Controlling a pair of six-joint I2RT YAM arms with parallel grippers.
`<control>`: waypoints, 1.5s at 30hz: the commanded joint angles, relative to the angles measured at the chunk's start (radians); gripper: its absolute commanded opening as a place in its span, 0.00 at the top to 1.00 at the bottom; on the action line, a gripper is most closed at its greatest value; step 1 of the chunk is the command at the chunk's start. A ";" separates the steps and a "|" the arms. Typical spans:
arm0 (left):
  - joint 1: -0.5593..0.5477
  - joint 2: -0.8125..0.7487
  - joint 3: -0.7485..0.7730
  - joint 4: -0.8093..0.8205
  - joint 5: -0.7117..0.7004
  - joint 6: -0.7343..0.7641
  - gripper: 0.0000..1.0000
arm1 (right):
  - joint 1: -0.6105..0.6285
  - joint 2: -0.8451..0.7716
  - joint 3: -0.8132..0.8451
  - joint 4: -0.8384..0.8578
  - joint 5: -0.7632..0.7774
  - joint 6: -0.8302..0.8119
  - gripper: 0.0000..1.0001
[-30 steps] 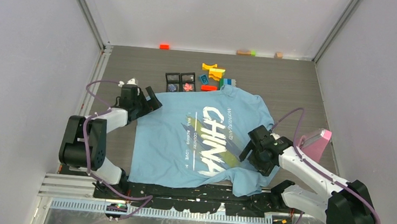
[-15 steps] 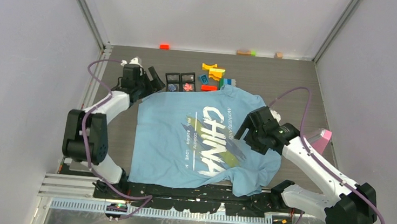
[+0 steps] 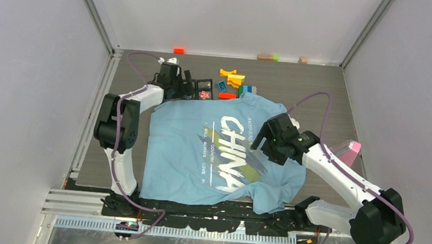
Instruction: Pin the brooch onto the clothing
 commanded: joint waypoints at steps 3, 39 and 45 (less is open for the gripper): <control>-0.014 0.068 0.094 -0.049 -0.060 0.069 0.21 | -0.002 0.021 0.018 0.042 -0.009 -0.009 0.16; -0.037 0.109 0.142 -0.111 -0.113 0.160 0.61 | -0.002 0.023 -0.006 0.054 -0.008 0.001 0.17; -0.037 0.088 0.136 -0.114 -0.127 0.171 0.64 | -0.002 0.026 -0.004 0.055 -0.011 0.001 0.17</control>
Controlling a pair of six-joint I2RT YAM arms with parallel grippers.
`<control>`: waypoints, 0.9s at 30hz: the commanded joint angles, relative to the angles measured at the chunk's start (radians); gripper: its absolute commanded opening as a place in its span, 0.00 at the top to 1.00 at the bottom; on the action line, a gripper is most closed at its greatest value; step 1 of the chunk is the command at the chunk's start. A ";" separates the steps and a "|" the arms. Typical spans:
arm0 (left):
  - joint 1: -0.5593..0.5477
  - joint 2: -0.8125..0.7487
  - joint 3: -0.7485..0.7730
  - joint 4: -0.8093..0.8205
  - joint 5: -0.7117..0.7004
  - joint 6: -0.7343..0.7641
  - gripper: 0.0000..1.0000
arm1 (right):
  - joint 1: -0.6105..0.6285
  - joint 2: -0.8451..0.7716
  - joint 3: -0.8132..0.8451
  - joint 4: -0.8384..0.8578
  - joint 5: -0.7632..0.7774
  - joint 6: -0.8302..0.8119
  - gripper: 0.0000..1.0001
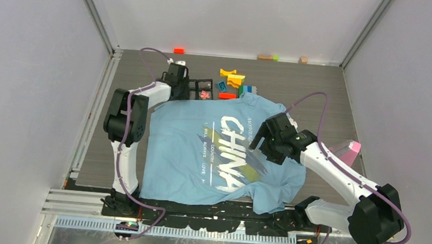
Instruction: Pin the brooch onto the clothing
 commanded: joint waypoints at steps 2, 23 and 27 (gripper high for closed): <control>0.000 -0.051 0.007 -0.010 -0.038 0.025 0.65 | -0.002 -0.004 -0.001 0.028 0.001 0.000 0.17; 0.055 -0.067 -0.045 0.030 0.045 -0.021 0.62 | -0.002 0.001 -0.003 0.026 -0.008 -0.005 0.17; 0.085 -0.068 -0.072 0.072 0.107 -0.049 0.61 | -0.002 0.003 -0.003 0.026 -0.010 -0.004 0.17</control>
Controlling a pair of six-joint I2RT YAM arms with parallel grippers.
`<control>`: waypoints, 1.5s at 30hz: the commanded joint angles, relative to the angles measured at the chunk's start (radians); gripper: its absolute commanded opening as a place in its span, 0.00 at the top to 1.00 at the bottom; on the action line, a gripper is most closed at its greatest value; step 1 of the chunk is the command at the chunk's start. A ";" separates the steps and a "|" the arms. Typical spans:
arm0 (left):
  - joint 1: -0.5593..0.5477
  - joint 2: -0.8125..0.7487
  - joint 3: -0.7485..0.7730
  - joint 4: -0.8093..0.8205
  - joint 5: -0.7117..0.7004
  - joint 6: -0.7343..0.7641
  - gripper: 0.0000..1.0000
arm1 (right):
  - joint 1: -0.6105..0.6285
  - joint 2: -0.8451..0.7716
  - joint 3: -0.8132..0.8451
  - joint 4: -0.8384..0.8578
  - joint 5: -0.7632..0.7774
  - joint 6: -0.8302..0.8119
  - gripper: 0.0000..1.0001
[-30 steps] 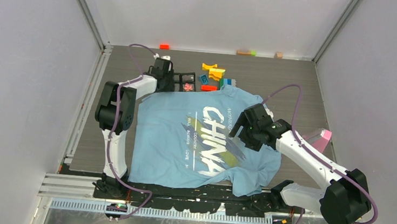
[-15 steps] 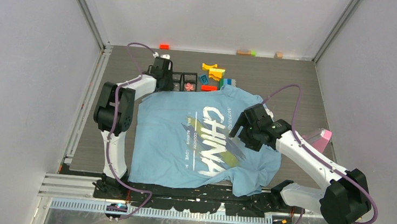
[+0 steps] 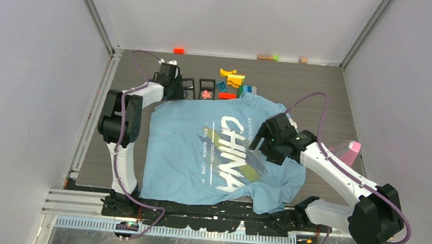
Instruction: Pin the brooch onto the clothing
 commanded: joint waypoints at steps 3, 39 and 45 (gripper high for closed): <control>0.047 -0.027 -0.039 0.091 0.107 -0.051 0.61 | -0.002 0.008 0.000 0.026 -0.002 -0.002 0.17; 0.086 -0.030 -0.043 0.150 0.186 -0.072 0.84 | 0.003 0.084 0.026 0.052 -0.052 -0.015 0.20; 0.086 -0.063 -0.064 0.154 0.188 -0.073 0.94 | 0.007 0.088 0.032 0.053 -0.053 -0.019 0.20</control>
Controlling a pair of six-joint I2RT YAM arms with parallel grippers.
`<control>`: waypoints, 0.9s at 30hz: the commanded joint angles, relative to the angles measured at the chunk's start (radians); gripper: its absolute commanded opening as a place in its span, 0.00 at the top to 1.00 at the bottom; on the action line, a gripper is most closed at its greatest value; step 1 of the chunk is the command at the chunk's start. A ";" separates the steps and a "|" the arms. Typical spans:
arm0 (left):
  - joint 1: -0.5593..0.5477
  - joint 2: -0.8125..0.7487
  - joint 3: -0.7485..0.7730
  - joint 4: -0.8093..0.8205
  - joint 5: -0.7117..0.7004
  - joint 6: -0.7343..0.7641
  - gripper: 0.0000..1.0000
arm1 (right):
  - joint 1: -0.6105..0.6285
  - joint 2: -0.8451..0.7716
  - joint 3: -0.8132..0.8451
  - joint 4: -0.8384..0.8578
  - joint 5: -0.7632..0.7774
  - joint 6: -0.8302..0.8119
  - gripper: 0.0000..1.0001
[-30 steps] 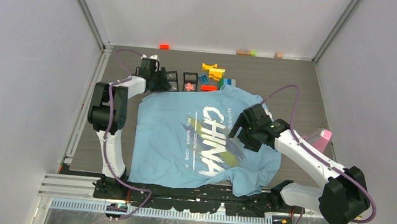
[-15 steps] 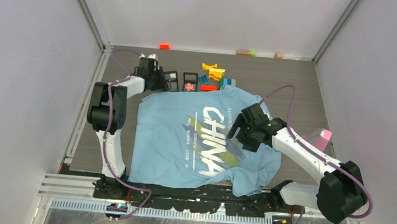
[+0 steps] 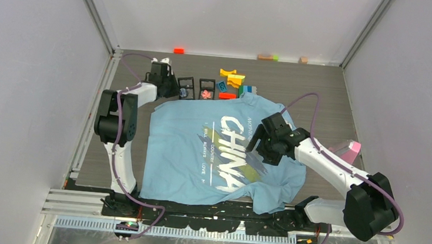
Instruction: Pin the brooch onto the clothing
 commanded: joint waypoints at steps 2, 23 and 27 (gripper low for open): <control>0.004 -0.073 -0.032 0.031 0.004 0.013 0.97 | 0.007 0.003 0.034 0.023 -0.002 -0.016 0.20; 0.004 -0.468 -0.268 0.084 0.306 -0.144 1.00 | 0.007 -0.179 0.120 0.063 -0.102 -0.232 0.16; 0.003 -0.617 -0.342 0.066 0.500 -0.189 1.00 | 0.008 -0.250 0.135 0.143 -0.233 -0.287 0.15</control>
